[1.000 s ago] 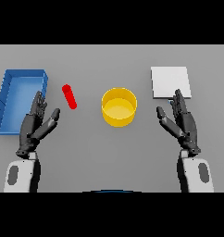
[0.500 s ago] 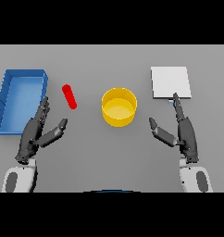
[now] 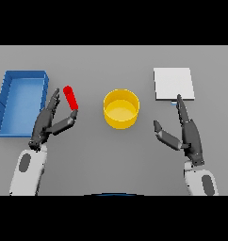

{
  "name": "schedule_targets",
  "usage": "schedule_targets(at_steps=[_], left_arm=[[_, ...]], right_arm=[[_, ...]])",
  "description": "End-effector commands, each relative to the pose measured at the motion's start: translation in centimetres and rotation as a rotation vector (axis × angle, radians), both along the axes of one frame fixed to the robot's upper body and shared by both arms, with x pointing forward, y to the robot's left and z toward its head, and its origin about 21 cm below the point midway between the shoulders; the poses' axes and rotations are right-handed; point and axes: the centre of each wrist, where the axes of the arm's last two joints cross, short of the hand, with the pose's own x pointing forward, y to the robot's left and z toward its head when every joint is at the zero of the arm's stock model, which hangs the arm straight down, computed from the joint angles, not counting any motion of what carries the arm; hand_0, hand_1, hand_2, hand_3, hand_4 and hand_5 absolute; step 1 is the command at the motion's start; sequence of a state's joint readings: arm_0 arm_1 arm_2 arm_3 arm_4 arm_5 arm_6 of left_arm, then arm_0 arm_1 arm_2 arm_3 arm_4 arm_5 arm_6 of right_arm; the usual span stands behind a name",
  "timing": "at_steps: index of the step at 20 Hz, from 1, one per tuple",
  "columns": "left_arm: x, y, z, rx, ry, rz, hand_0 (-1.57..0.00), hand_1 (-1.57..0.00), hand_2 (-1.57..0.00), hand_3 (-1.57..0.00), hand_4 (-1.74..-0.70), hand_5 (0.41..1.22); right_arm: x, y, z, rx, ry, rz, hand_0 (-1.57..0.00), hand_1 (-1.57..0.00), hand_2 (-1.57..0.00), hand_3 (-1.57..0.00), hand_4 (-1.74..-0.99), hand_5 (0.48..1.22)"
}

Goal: Pick up the red beaker and tilt it to pour out 1 green nut into yellow bowl. Pick up the yellow bowl and place it on the metallic measuring scale.

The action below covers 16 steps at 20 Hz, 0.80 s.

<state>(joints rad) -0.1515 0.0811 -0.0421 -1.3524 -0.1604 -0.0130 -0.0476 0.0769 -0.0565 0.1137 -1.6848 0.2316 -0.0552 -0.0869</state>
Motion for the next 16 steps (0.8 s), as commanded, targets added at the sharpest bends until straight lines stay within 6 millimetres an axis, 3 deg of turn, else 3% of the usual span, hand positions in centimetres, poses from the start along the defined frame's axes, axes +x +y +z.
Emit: schedule_targets(at_steps=[1, 5, 16], left_arm=[[0.6, -0.1, -0.1, 0.005, -0.003, 0.001, 0.00, 0.00, 0.00, 0.00, -1.25, 0.660], [2.9, -0.4, 0.1, 0.003, 0.001, 0.001, 0.00, 0.00, 0.00, 0.00, -1.28, 0.680], [6.4, -2.0, -0.3, 0.024, 0.026, -0.012, 0.00, 0.00, 0.00, 0.00, -1.29, 0.683]], right_arm=[[0.0, 0.2, -0.2, -0.013, 0.005, -0.005, 0.00, 0.00, 0.00, 0.00, -1.281, 0.635], [0.1, -0.1, -0.4, -0.014, 0.024, -0.016, 0.00, 0.00, 0.00, 0.00, -1.267, 0.635], [-0.2, -0.4, -0.2, -0.001, 0.017, -0.019, 0.00, 0.00, 0.00, 0.00, -1.265, 0.638]])
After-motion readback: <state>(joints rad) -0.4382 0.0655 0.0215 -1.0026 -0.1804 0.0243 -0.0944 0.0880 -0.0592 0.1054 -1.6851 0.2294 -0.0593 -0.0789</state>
